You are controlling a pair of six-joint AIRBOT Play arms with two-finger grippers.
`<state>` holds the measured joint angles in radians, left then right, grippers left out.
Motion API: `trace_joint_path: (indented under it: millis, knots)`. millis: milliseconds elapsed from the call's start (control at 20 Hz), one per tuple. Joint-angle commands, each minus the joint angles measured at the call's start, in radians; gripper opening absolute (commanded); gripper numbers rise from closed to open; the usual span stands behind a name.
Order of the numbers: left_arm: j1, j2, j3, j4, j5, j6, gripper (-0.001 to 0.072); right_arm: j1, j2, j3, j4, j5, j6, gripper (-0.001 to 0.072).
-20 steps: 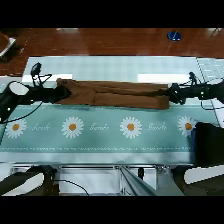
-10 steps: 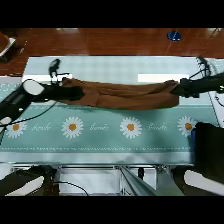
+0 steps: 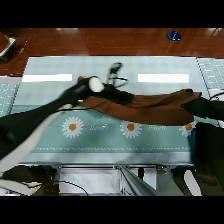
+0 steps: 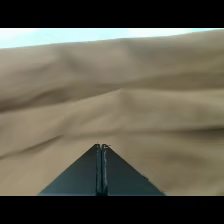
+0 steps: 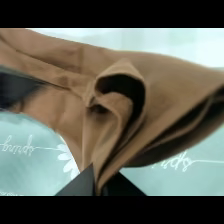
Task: Fold the shirts.
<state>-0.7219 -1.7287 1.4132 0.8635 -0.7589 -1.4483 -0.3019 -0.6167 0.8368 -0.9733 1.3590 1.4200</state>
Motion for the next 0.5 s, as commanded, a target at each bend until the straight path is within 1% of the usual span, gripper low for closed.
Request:
trace_joint_path:
  millis: [0,100,200,250,300,350,450]
  knots:
    - [-0.158,-0.209,0.23,0.0,-0.084,-0.093,0.0015,0.0,0.078,-0.016,0.006,0.026,0.043,0.0029]
    - [-0.232,-0.279,0.292,-0.001,-0.105,-0.133,0.0015,0.0,0.078,-0.016,0.017,0.018,0.042,0.0029]
    - [-0.271,-0.309,0.33,-0.037,-0.154,-0.138,0.0016,0.0,0.078,-0.016,0.023,0.009,0.043,0.0029]
    - [-0.268,-0.305,0.341,-0.04,-0.185,-0.127,0.0016,0.0,0.078,-0.016,0.024,0.008,0.043,0.003]
    - [-0.247,-0.294,0.348,-0.023,-0.203,-0.107,0.0016,0.0,0.078,-0.016,0.029,0.006,0.043,0.0029]
    - [-0.209,-0.277,0.349,0.009,-0.214,-0.109,0.0016,0.0,0.077,-0.016,0.039,0.004,0.043,0.003]
    - [-0.09,-0.226,0.348,0.074,-0.268,-0.146,0.0015,0.0,0.077,-0.016,0.077,-0.002,0.042,0.0029]
